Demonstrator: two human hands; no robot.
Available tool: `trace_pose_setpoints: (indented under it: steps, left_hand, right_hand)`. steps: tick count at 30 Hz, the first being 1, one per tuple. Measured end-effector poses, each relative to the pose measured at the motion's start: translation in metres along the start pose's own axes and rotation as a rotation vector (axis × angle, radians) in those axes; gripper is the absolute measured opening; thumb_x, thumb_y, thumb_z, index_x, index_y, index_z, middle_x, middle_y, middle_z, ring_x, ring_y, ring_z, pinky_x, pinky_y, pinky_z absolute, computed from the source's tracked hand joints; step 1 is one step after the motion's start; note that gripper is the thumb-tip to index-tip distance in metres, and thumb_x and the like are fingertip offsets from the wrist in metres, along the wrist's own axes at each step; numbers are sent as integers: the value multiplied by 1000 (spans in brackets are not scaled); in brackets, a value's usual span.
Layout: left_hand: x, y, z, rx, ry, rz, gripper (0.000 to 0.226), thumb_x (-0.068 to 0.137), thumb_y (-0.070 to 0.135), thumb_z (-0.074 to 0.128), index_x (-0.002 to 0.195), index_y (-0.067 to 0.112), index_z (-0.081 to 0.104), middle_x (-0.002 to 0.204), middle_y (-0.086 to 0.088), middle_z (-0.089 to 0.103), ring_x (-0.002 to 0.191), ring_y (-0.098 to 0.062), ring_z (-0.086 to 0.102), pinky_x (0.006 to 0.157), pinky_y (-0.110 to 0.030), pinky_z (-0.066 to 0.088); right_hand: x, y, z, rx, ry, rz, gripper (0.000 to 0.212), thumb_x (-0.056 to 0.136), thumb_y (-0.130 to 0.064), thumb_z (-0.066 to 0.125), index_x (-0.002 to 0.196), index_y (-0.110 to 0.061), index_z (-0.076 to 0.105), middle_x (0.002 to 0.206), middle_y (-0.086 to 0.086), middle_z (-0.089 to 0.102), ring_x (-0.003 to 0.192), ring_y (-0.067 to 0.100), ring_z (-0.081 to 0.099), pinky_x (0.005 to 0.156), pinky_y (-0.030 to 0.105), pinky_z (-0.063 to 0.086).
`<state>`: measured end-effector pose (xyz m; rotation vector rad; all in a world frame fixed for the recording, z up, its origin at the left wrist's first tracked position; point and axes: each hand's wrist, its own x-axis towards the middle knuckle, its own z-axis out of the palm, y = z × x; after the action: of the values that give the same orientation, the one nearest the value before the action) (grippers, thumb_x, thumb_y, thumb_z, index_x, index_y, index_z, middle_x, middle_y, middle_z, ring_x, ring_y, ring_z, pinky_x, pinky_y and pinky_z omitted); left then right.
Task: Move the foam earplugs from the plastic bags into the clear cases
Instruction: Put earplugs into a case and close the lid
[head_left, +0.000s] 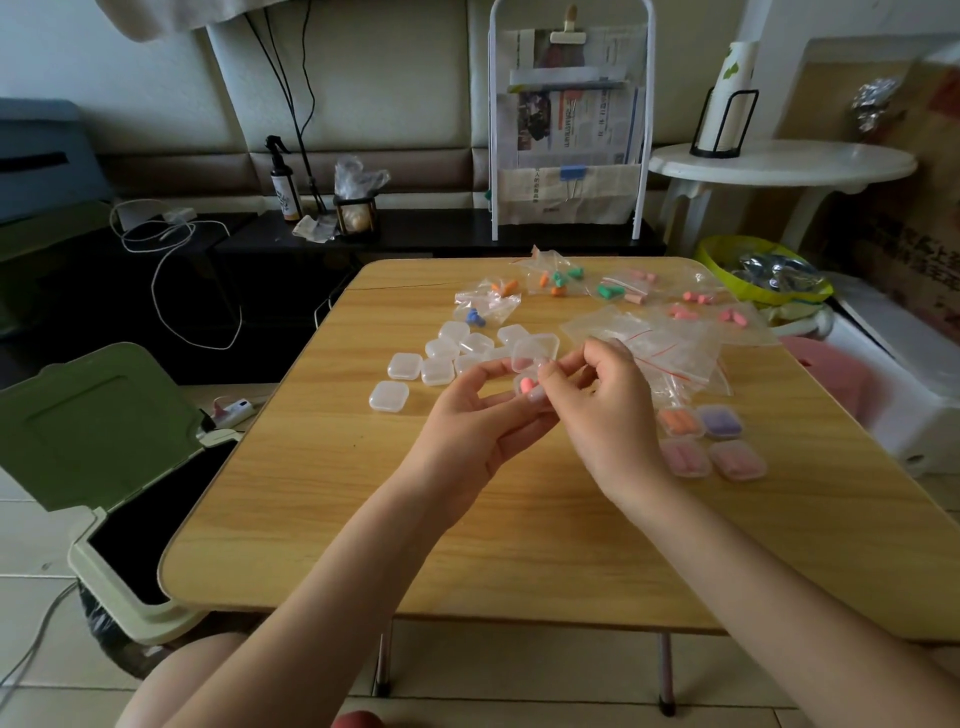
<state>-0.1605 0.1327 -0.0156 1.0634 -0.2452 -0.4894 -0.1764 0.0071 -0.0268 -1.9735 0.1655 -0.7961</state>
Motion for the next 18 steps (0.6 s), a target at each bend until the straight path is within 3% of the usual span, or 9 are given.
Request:
trace_pose_setpoints:
  steps: [2, 5, 8, 10, 12, 15, 17, 18]
  left_hand:
    - [-1, 1, -1, -15, -10, -5, 42, 86, -2, 60, 126, -5, 48, 103, -22, 69, 95, -25, 68, 81, -26, 56]
    - [0, 1, -4, -37, 1, -22, 42, 87, -3, 58, 127, -5, 48, 111, -27, 64, 106, -33, 64, 85, -28, 56]
    - [1, 4, -7, -51, 5, -48, 41, 88, -3, 57, 128, -5, 48, 111, -29, 64, 108, -36, 63, 85, -29, 56]
    - [1, 5, -8, -54, 1, -72, 40, 89, -2, 56, 128, -6, 48, 111, -29, 64, 104, -34, 66, 84, -27, 56]
    - [0, 6, -8, -69, 2, -91, 40, 89, 2, 56, 128, -7, 49, 107, -26, 65, 101, -30, 67, 81, -26, 57]
    - [1, 8, -10, -118, -20, -141, 37, 97, 15, 47, 124, -11, 51, 113, -28, 63, 100, -27, 68, 84, -27, 56]
    - [3, 10, -12, -173, -8, -198, 38, 101, 21, 37, 116, -7, 56, 104, -25, 68, 91, -25, 70, 80, -28, 58]
    - [3, 10, -13, -176, -3, -217, 40, 102, 24, 33, 115, -6, 57, 100, -23, 69, 88, -24, 71, 77, -28, 58]
  right_hand:
    - [2, 0, 1, 31, -32, 59, 20, 83, -23, 68, 71, -15, 54, 85, -2, 56, 80, 13, 55, 65, 9, 40]
    - [3, -4, -1, 367, -142, 223, 14, 88, -23, 66, 84, -18, 52, 83, 1, 64, 75, 8, 62, 67, 18, 47]
    - [11, -6, -7, 498, -222, 283, 16, 98, -33, 49, 104, -23, 60, 99, -5, 68, 84, 7, 61, 73, 27, 47]
    - [15, -5, -12, 401, -306, 195, 30, 102, -36, 37, 112, -29, 63, 105, -9, 68, 91, 5, 59, 79, 26, 46]
    - [14, -6, -15, 338, -351, 87, 35, 101, -35, 36, 107, -24, 68, 98, -14, 69, 89, -5, 58, 80, 18, 43]
    - [12, -6, -19, 247, -401, -74, 24, 93, -37, 53, 96, -21, 70, 94, -10, 71, 95, -1, 63, 84, 19, 47]
    - [13, -1, -22, 23, -457, -232, 11, 87, -32, 67, 96, -26, 66, 92, -16, 67, 94, 0, 60, 79, 19, 45]
    - [13, 3, -23, -115, -472, -325, 17, 84, -31, 70, 99, -26, 64, 92, -21, 62, 95, -3, 55, 78, 14, 41]
